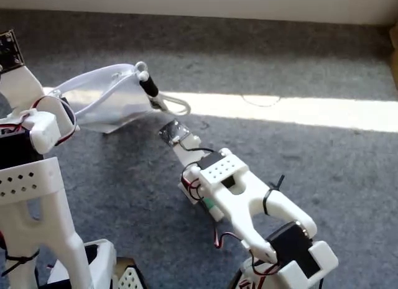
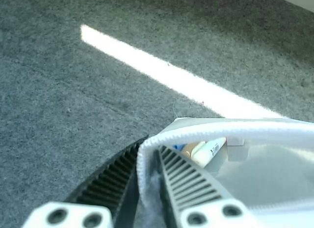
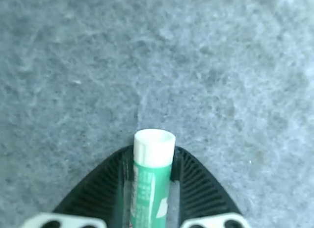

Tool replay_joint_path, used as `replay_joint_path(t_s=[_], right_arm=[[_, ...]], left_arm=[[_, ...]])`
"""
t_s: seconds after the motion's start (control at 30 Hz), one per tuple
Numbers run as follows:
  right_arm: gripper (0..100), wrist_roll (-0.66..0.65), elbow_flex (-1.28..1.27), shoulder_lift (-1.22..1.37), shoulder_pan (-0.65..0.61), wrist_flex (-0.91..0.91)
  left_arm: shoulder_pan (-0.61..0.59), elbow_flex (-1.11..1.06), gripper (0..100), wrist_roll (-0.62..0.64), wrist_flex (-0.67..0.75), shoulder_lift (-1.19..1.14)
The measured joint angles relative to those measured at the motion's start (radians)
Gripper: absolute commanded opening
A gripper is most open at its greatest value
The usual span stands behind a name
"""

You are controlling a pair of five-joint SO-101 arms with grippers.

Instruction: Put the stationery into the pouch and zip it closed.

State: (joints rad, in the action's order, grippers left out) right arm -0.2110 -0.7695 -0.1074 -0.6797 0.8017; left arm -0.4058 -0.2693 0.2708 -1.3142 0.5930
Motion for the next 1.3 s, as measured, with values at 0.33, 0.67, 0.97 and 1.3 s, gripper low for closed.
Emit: replay_joint_path(t_s=[0.33, 0.67, 0.97, 1.3], right_arm=[[0.5, 0.0, -0.118, -0.364, -0.006, 0.006], [0.5, 0.0, -0.247, -0.77, -0.006, 0.006], [0.5, 0.135, -0.259, -1.092, -0.006, 0.006], [0.5, 0.138, -0.259, -1.166, -0.006, -0.318]], left_arm=[[0.064, -0.028, 1, -0.005, 0.028, 0.012], [0.146, -0.028, 1, -0.008, 0.029, 0.014], [0.242, -0.028, 1, -0.041, 0.029, 0.014], [0.256, -0.028, 1, -0.043, 0.029, 0.014]])
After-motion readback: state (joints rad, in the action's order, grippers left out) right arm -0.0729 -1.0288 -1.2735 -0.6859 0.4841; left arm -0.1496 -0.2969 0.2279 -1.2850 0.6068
